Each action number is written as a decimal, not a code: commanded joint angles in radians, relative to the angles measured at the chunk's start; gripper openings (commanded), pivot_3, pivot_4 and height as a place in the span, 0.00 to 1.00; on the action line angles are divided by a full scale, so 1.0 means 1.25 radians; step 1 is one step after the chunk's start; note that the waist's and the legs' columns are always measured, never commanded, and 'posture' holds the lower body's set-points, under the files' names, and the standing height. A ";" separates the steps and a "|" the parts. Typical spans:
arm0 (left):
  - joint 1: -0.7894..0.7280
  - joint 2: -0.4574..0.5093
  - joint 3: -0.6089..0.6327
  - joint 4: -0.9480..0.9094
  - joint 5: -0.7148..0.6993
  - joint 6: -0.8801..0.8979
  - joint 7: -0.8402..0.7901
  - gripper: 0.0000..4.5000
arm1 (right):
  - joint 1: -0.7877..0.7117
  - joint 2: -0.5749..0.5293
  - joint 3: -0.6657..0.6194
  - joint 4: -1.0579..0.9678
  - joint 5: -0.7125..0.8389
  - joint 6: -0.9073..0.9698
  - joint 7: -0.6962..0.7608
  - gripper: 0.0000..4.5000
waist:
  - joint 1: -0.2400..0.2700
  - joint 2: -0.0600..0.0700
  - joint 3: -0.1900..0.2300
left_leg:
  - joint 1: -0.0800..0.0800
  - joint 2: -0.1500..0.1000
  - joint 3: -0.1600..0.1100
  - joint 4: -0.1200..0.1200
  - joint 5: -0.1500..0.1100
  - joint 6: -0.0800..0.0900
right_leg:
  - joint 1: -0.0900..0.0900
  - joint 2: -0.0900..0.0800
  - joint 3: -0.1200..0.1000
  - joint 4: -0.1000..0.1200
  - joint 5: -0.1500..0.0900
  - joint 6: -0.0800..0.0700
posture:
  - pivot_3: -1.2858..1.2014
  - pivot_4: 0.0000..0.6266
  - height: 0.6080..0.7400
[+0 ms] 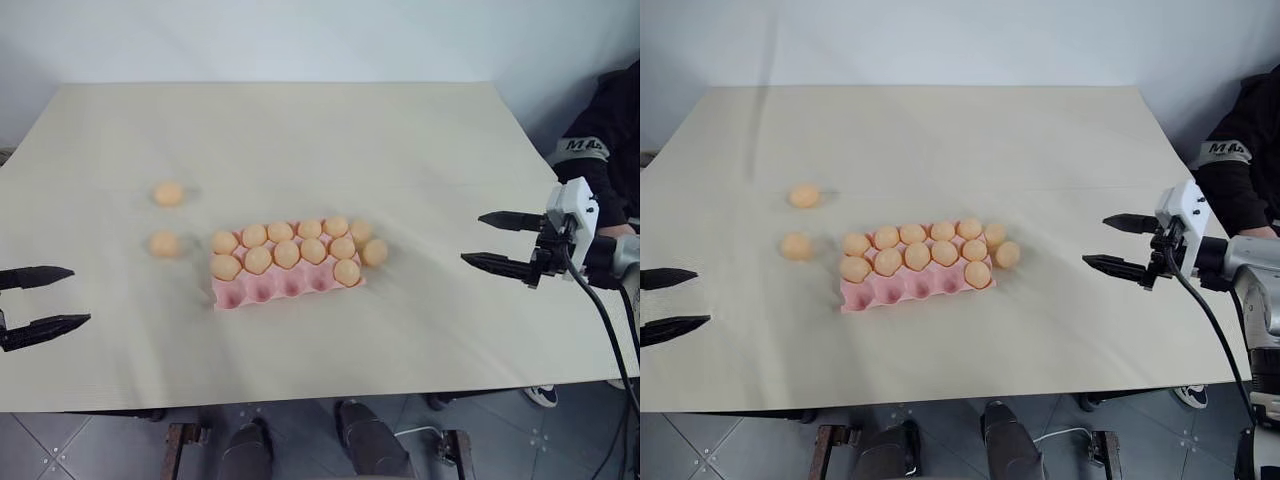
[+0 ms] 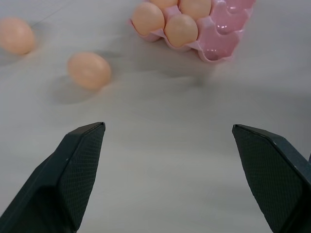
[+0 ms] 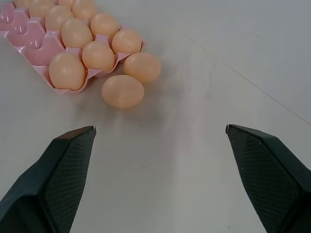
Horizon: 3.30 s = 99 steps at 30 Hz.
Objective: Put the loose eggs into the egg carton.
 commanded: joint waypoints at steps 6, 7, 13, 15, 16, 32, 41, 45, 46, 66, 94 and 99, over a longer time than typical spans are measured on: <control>-0.061 0.010 -0.006 -0.013 -0.005 0.004 0.036 0.99 | -0.012 -0.014 -0.016 -0.014 0.008 -0.002 0.008 1.00 | 0.001 0.000 0.000 | 0.000 0.000 0.000 0.001 0.000 0.000 | 0.000 0.000 0.000 0.001 0.000 0.000 | 0.52 0.24 1.00; -0.067 0.010 -0.006 -0.019 -0.010 0.018 0.047 0.99 | -0.013 -0.014 -0.016 -0.013 0.008 -0.002 0.008 1.00 | 0.001 0.000 0.000 | 0.000 0.000 0.000 0.001 0.000 0.000 | 0.000 0.000 0.000 0.001 0.000 0.000 | 0.52 0.24 1.00; -0.060 0.006 -0.001 -0.039 -0.004 0.021 0.064 0.99 | -0.014 -0.016 -0.020 -0.014 0.008 0.001 0.004 1.00 | 0.002 0.000 0.000 | 0.000 0.000 0.000 0.001 0.000 0.000 | -0.001 0.000 0.000 0.004 -0.001 0.001 | 0.52 0.24 1.00; -0.059 0.006 -0.001 -0.039 -0.005 0.035 0.071 0.99 | -0.012 -0.015 -0.022 -0.016 0.010 0.002 0.001 1.00 | 0.002 0.000 0.000 | 0.001 0.000 0.000 0.001 0.000 0.000 | -0.001 0.000 0.000 0.004 -0.001 0.001 | 0.52 0.24 1.00; -0.060 0.004 0.001 -0.039 -0.009 0.035 0.072 0.99 | -0.011 -0.015 -0.022 -0.018 0.010 0.003 0.000 1.00 | 0.002 0.000 0.000 | 0.001 0.000 0.000 0.001 0.000 0.000 | -0.001 0.000 0.000 0.004 -0.001 0.001 | 0.52 0.24 1.00; -0.128 -0.066 -0.006 -0.051 -0.133 0.032 -0.050 0.99 | -0.053 0.052 0.005 -0.040 0.006 0.034 -0.081 1.00 | 0.003 0.000 0.000 | 0.001 0.000 0.000 0.002 0.000 0.000 | 0.000 0.000 0.000 0.005 -0.001 0.001 | 0.52 0.24 1.00; -0.153 -0.121 -0.047 -0.051 -0.155 0.000 -0.066 0.99 | -0.128 0.185 0.108 0.038 -0.088 0.031 -0.198 1.00 | 0.005 0.000 0.000 | 0.000 0.000 -0.001 0.003 0.000 0.000 | -0.001 0.001 0.000 0.006 0.000 0.003 | 0.52 0.24 1.00; -0.157 -0.118 -0.050 -0.045 -0.164 0.004 -0.079 0.99 | -0.140 0.205 0.150 0.064 -0.105 0.009 -0.171 1.00 | 0.006 0.000 0.000 | 0.001 0.000 -0.001 0.003 0.000 0.000 | 0.000 0.001 0.000 0.006 0.001 0.005 | 0.52 0.24 1.00; -0.158 -0.119 -0.049 -0.044 -0.166 0.003 -0.079 0.99 | -0.145 0.208 0.158 0.073 -0.109 0.005 -0.162 1.00 | 0.006 0.000 0.000 | 0.001 0.000 -0.001 0.003 0.000 0.000 | 0.000 0.001 0.000 0.006 0.001 0.005 | 0.52 0.24 1.00; -0.093 -0.128 -0.001 -0.104 -0.242 0.013 -0.062 0.99 | -0.290 0.320 0.243 0.330 -0.207 -0.157 -0.095 1.00 | -0.001 0.000 0.000 | 0.001 0.000 -0.002 0.003 0.000 0.000 | 0.000 0.001 -0.001 0.007 0.002 0.007 | 0.52 0.24 1.00; -0.055 -0.146 0.035 -0.145 -0.235 0.006 -0.025 1.00 | -0.323 0.343 0.235 0.394 -0.252 -0.205 -0.076 0.44 | -0.017 0.000 0.000 | 0.001 0.000 -0.002 0.002 0.000 0.000 | 0.000 0.001 -0.001 0.007 0.004 0.012 | 0.52 0.24 1.00; -0.054 -0.148 0.035 -0.142 -0.236 0.005 -0.025 1.00 | -0.317 0.302 0.208 0.263 -0.233 -0.119 -0.096 0.44 | -0.016 0.000 0.000 | 0.001 0.000 -0.002 0.002 0.000 0.000 | -0.001 0.001 -0.001 0.007 0.004 0.012 | 0.52 0.24 1.00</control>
